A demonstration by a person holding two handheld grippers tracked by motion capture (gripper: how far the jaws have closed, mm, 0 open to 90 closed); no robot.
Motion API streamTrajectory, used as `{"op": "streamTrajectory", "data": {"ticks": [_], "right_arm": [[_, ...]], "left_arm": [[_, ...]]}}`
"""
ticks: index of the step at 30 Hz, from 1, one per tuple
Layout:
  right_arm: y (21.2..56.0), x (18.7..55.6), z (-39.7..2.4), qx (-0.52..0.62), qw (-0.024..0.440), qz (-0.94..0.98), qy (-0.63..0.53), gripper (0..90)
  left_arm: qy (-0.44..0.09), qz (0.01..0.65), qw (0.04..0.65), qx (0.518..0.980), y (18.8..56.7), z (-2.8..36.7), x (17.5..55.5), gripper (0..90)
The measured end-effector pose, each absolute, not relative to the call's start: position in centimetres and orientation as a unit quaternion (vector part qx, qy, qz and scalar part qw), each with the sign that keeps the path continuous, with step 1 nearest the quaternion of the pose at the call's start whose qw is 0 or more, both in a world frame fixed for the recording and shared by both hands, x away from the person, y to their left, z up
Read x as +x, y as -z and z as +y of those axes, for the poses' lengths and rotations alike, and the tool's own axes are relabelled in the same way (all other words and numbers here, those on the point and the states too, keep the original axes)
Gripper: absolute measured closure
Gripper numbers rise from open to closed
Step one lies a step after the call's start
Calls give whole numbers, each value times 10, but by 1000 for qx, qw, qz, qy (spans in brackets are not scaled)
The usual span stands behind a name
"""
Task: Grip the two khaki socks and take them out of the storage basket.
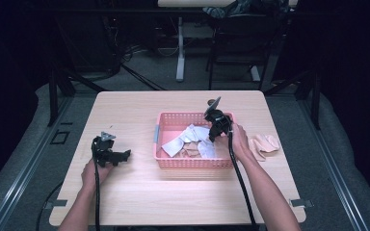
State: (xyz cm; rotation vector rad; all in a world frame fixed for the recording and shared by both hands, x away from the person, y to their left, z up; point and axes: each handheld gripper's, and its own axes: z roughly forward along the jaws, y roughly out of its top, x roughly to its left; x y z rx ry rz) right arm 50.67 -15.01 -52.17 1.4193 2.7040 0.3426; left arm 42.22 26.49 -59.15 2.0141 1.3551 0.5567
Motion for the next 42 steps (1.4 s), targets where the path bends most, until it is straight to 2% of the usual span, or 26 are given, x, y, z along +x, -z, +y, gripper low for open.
{"op": "streamTrajectory", "data": {"ticks": [1,5,24,42], "right_arm": [[520,507,-151,457,35,882,-107,818],[518,507,-153,459,36,881,-114,860],[461,482,-171,452,59,866,-206,871],[422,471,-178,442,82,860,-243,873]], "left_arm": [[-212,515,320,766,591,265,422,0],[-212,515,320,767,591,265,422,0],[-212,514,319,767,591,265,422,0],[-212,514,319,767,591,265,422,0]]}}
